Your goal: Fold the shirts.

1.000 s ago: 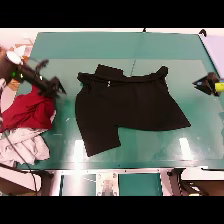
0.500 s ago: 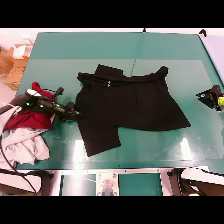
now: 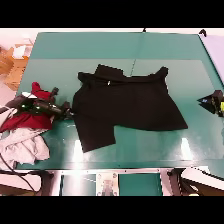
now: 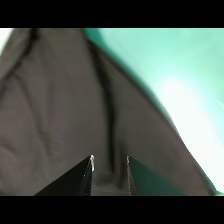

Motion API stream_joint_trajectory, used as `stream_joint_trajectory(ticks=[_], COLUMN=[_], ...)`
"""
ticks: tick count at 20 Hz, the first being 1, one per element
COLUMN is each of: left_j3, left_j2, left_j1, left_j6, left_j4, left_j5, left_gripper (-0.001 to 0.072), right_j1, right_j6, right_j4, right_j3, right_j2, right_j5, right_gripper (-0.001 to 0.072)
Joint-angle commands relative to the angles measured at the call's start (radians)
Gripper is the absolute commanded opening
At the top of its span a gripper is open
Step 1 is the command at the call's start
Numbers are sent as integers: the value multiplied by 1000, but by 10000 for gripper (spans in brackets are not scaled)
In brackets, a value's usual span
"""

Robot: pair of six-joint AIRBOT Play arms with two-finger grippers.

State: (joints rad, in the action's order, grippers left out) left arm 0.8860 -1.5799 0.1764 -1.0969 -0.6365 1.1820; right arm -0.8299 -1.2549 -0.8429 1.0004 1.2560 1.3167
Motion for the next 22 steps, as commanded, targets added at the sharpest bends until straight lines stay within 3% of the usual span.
stream_joint_trajectory(ticks=[1,2,3,6,9,13,16,19,21,22], left_j3=[-1,-1,-2,-2,-2,-2,-2,-2,-2,-2], left_j2=[48,50,50,50,50,50,50,50,50,50], left_j1=[87,94,94,92,92,92,92,92,92,92], left_j6=[6,7,18,34,35,36,34,33,33,32], left_j4=[-3,-3,-4,-5,-5,-6,-6,-6,-6,-6], left_j5=[-59,-66,-65,-64,-63,-54,-53,-56,-56,-55], left_gripper=[27,27,27,28,28,27,28,28,28,28], right_j1=[-41,-50,-55,-49,-49,-49,-48,-3,43,67], right_j6=[-107,-138,-161,-158,-147,-6,37,38,37,37], right_j4=[-147,-173,-183,-179,-146,68,139,143,140,139], right_j3=[-119,-167,-223,-402,-544,-632,-633,-636,-639,-639], right_j2=[-113,-136,-149,-151,-151,-149,-149,-149,-149,-149], right_j5=[16,20,31,19,-99,-263,-311,-303,-303,-303], right_gripper=[319,416,451,450,450,442,440,420,340,226])
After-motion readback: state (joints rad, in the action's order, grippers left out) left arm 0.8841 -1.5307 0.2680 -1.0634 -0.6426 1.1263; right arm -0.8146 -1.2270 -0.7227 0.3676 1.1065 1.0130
